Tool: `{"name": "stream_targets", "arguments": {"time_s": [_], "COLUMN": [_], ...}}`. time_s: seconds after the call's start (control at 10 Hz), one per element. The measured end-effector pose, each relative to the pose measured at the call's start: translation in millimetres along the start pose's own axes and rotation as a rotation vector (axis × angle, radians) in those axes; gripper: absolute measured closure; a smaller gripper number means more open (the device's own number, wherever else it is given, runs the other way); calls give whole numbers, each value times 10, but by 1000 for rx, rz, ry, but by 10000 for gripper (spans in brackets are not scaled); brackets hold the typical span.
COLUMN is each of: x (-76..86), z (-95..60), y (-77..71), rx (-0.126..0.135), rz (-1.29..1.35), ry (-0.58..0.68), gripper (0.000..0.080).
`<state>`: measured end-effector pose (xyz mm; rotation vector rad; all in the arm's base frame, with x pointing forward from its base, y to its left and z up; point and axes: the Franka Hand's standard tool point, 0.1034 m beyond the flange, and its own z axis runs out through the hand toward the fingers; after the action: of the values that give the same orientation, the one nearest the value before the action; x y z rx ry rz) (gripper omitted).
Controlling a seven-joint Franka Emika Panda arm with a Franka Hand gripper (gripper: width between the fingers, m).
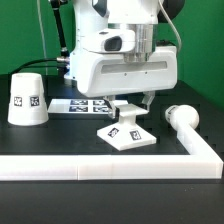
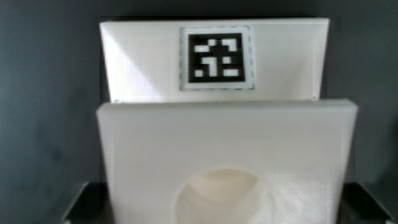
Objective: Assemble lamp
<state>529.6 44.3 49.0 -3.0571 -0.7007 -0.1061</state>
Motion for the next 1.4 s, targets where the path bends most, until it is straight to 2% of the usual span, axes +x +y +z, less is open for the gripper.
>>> {"name": "stream_targets", "arguments": {"time_s": [0.3,0.7,0.8,1.2,1.4], "x": [40,69,154,604,748], "z": [-1,-5,-3,13,23], "y": [13,-22,-69,-159,-181], "rx": [-2,17,25,34,34], "rz": [9,255,369,422,414], "ry": [9,15,17,60,81], "gripper": [265,265,265,265,265]}}
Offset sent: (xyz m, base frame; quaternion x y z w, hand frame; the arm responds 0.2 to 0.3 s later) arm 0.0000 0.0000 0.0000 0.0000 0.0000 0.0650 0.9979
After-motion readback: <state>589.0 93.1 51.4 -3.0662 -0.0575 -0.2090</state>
